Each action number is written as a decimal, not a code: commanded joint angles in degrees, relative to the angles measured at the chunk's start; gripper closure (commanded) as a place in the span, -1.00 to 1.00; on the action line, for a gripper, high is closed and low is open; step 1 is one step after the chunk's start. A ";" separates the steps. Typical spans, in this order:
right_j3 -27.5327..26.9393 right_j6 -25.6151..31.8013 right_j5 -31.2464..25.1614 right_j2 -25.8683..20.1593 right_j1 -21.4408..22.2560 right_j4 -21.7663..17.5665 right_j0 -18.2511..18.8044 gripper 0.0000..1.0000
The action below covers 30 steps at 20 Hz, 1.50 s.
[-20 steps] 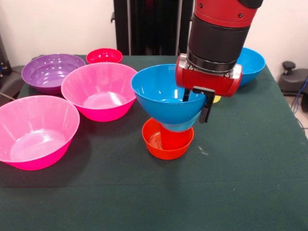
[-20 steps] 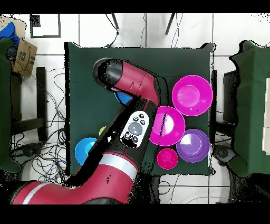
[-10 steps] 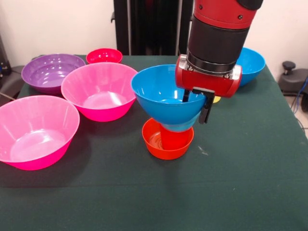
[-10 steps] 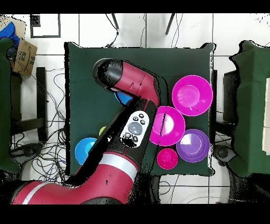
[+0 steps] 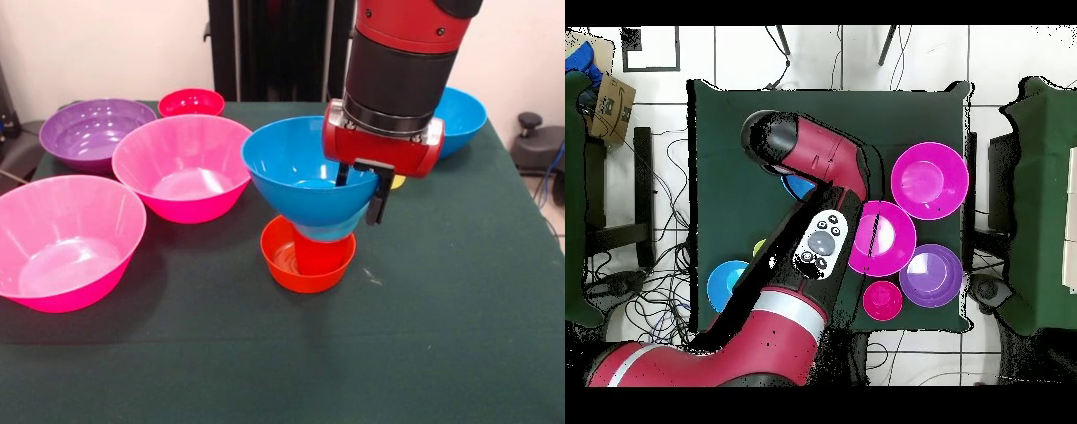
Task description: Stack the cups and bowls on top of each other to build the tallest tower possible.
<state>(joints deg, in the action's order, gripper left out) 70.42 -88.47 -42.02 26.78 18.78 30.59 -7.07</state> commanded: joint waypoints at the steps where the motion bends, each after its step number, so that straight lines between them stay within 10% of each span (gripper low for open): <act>1: 0.09 -8.69 -6.68 -5.81 -1.33 -3.49 0.14 1.00; 11: -1.37 -10.10 -11.97 -4.61 -1.34 -3.88 -0.31 1.00; 30: 5.43 -9.65 -3.58 -6.25 1.10 -2.54 -0.71 1.00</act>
<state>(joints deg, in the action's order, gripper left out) 70.67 -89.76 -48.23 26.83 19.26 30.60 -7.59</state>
